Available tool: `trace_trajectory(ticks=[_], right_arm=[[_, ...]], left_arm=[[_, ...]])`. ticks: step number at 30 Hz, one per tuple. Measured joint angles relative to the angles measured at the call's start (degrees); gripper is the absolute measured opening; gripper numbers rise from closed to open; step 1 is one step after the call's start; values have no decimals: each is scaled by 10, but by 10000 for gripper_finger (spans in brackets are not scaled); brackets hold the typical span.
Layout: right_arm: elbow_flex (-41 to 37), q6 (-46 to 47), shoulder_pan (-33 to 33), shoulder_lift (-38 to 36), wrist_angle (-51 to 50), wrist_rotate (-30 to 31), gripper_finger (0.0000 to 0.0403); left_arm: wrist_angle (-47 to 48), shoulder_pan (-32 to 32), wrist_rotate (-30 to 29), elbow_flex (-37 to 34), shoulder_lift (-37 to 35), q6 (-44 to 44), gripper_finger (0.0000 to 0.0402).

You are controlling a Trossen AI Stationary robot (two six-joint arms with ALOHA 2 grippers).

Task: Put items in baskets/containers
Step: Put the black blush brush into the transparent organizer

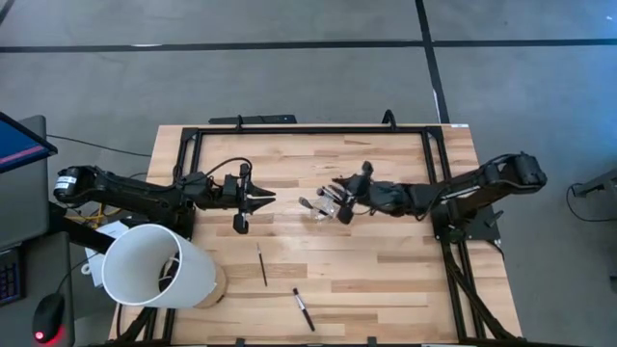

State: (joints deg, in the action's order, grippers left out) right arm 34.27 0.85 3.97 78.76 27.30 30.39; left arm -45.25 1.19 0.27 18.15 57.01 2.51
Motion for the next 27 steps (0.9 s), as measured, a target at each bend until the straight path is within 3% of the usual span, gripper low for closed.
trace_trajectory(ticks=[9, 21, 27], right_arm=[[221, 85, 108, 104, -262, -7, 83], [517, 319, 205, 324, -533, -90, 84], [606, 390, 218, 403, -584, -139, 109]], left_arm=[[-1, 0, 0, 0, 0, -3, 57], [2, 0, 3, 1, -43, -39, 57], [21, 2, 40, 1, -66, -78, 57]])
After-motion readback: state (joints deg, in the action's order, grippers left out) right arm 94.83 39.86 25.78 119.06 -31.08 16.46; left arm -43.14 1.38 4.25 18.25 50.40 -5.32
